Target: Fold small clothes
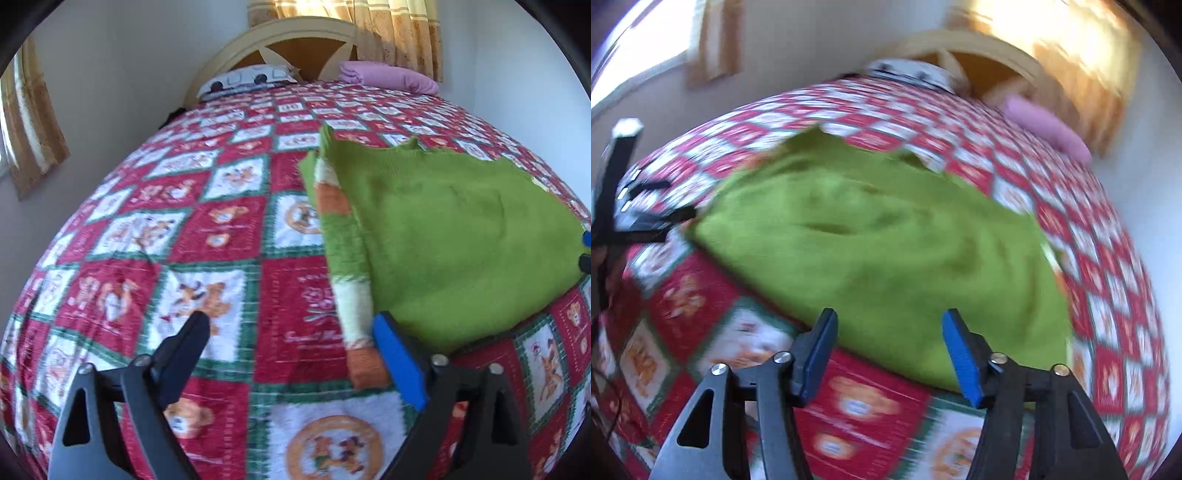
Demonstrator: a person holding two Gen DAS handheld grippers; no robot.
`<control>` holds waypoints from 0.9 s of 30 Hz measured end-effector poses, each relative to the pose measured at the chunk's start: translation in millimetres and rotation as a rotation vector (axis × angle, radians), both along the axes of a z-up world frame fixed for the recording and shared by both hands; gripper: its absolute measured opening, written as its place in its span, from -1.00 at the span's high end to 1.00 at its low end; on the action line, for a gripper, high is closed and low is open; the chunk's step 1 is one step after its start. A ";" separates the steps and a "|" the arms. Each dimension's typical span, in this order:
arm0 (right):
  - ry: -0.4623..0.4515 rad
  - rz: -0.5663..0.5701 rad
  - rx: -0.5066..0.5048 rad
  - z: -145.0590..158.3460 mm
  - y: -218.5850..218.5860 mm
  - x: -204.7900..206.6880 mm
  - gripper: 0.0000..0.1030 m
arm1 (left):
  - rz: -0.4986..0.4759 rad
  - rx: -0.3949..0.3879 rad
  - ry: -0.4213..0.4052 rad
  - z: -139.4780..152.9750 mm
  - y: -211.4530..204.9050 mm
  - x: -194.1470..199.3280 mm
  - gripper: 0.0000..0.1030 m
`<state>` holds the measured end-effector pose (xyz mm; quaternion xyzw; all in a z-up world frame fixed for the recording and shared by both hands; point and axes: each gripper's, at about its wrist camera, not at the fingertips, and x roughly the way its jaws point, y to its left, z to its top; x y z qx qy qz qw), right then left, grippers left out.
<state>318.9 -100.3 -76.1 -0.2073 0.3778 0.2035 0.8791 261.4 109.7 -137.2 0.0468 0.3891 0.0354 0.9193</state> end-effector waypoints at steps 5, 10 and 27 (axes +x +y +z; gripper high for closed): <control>-0.046 0.158 -0.064 -13.2 68.6 -17.7 -0.17 | 0.038 0.039 0.000 0.0 16.4 -0.1 -0.86; -0.093 0.225 -0.116 -25.3 113.8 -22.3 -0.17 | 0.057 0.040 0.028 -5.0 30.4 4.2 -0.86; -0.257 0.262 -0.239 -54.9 179.9 -23.5 -0.17 | 0.023 0.094 0.039 1.2 39.1 44.7 -0.86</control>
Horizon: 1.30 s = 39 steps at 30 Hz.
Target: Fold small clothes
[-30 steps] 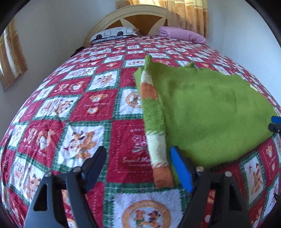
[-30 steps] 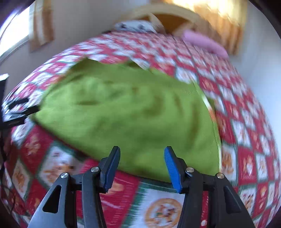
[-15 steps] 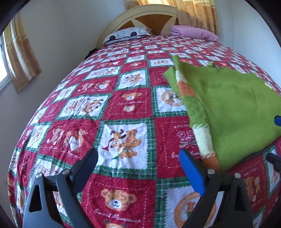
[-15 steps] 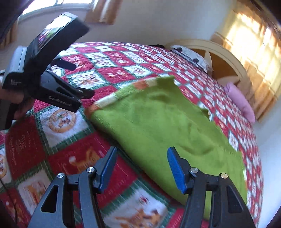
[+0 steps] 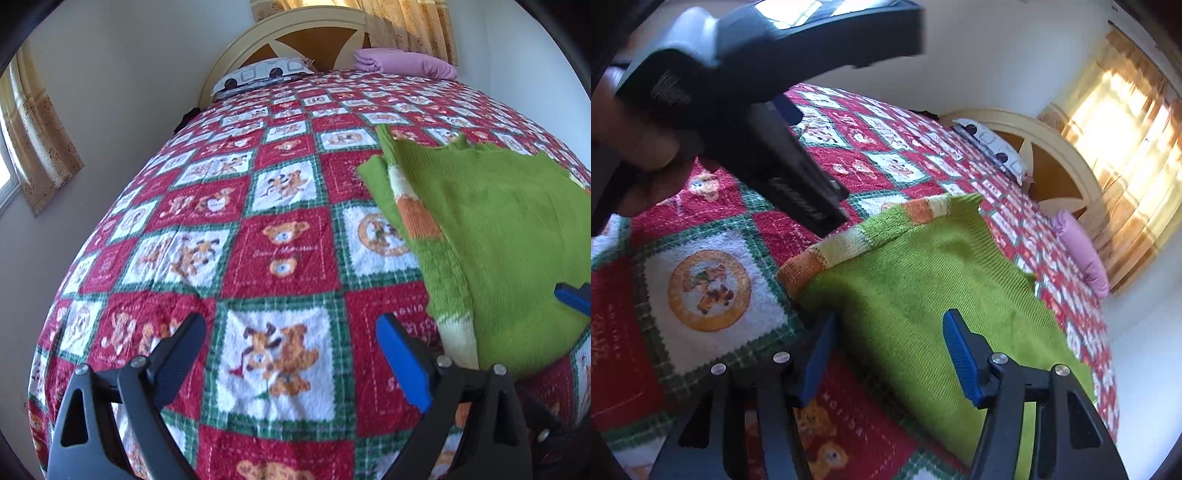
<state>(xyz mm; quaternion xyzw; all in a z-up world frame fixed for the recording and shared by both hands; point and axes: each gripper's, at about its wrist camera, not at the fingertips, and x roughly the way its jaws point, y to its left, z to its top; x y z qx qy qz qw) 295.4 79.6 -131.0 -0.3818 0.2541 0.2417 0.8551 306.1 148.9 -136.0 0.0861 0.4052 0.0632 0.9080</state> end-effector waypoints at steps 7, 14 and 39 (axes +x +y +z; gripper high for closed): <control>-0.027 -0.019 0.022 -2.3 3.8 6.3 -0.17 | -0.023 0.002 -0.001 2.3 -7.0 22.6 -0.86; -0.056 -0.027 0.023 -7.4 6.7 6.9 -0.17 | -0.065 -0.074 -0.019 8.9 -11.9 46.1 -0.86; -0.112 0.027 -0.043 -20.3 21.7 -10.9 0.60 | -0.101 -0.473 0.104 -9.5 -17.8 131.5 -0.17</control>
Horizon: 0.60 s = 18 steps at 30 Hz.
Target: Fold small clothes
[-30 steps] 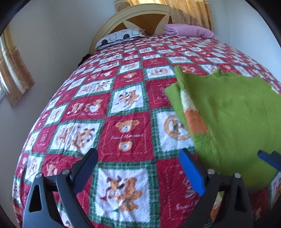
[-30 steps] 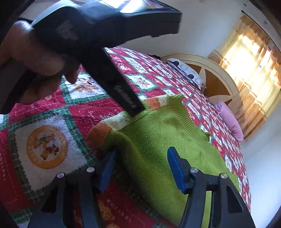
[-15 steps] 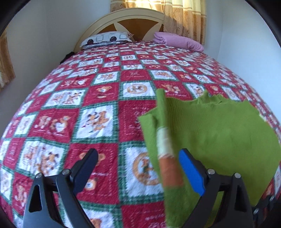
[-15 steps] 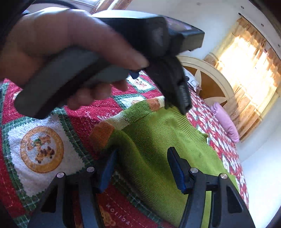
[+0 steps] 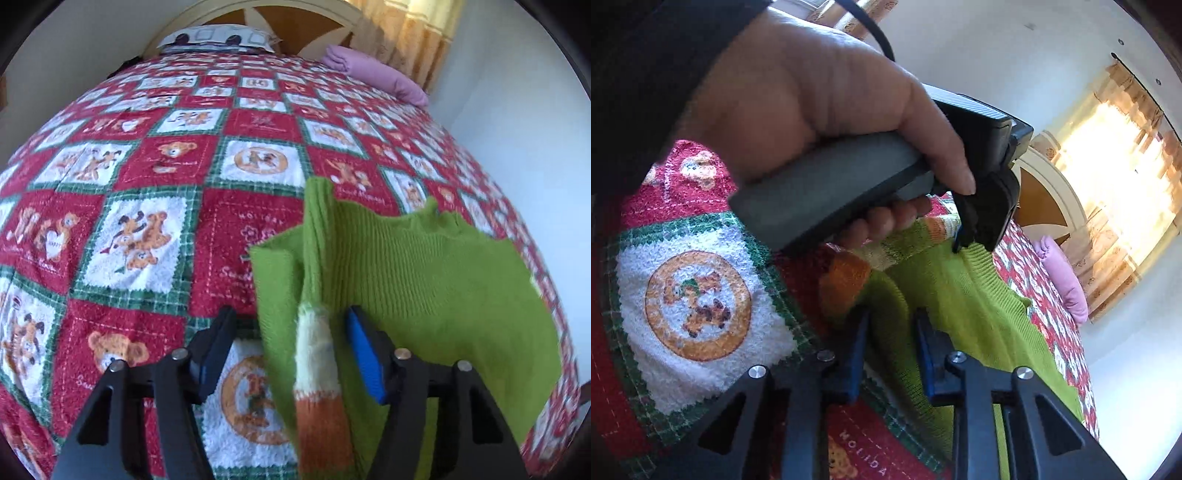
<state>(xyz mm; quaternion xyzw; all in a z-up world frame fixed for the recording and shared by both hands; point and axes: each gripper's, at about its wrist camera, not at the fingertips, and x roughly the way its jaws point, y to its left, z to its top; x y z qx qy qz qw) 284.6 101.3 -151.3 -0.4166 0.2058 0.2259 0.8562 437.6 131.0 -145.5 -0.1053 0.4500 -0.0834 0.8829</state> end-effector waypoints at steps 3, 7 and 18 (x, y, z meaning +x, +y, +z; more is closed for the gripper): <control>0.033 0.010 0.011 2.1 -0.4 1.1 0.72 | -0.015 -0.063 0.011 -2.6 1.3 2.8 0.41; 0.057 0.020 0.057 15.0 -9.9 3.8 0.80 | -0.044 -0.046 0.010 2.5 -6.4 0.3 0.70; 0.182 -0.019 0.310 64.4 -60.2 6.3 0.82 | -0.027 -0.161 -0.014 55.3 -9.9 -12.3 0.72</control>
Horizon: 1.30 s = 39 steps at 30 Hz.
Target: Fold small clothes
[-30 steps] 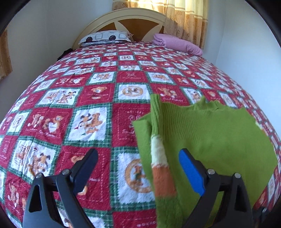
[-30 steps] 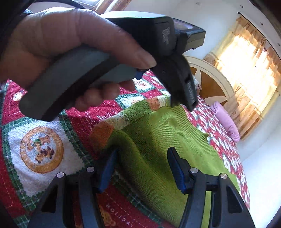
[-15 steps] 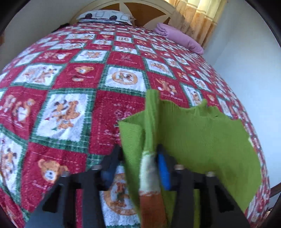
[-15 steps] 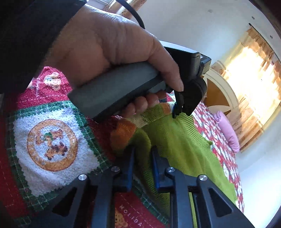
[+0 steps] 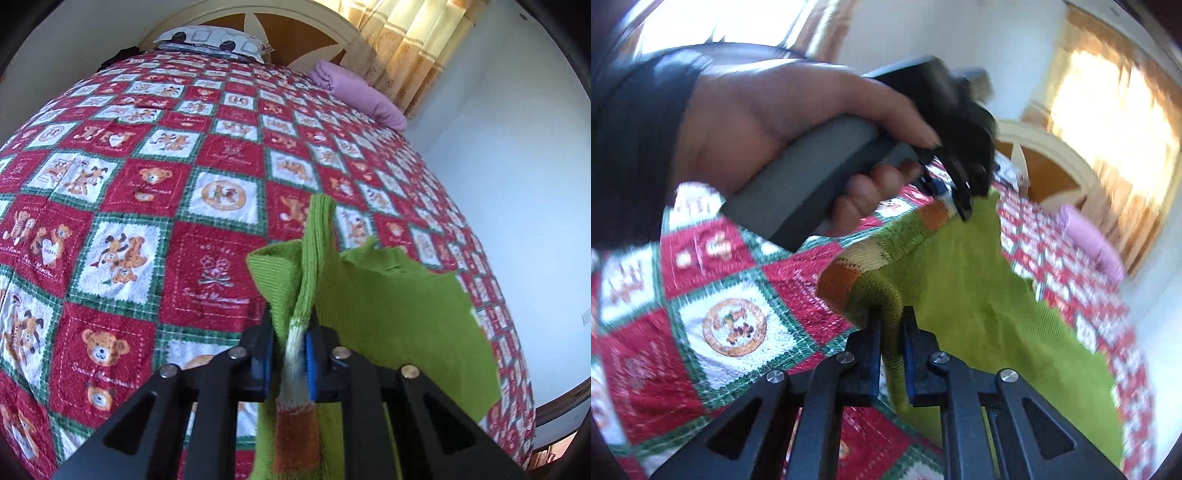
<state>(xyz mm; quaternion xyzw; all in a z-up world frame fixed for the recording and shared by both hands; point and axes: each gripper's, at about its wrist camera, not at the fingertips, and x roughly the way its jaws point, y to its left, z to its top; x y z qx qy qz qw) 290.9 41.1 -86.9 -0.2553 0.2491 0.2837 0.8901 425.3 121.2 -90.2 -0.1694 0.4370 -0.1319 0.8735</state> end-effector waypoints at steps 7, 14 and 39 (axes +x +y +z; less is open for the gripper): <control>0.111 -0.076 0.204 28.6 -54.4 16.0 0.83 | 0.004 -0.039 -0.019 32.5 -26.4 -8.3 0.73; 0.163 -0.142 0.326 42.7 -100.2 31.7 0.83 | 0.012 -0.050 -0.037 57.3 -57.0 -9.6 0.73; 0.314 -0.301 0.549 46.2 -224.1 31.8 0.84 | -0.111 -0.089 -0.035 73.2 -173.6 0.9 0.73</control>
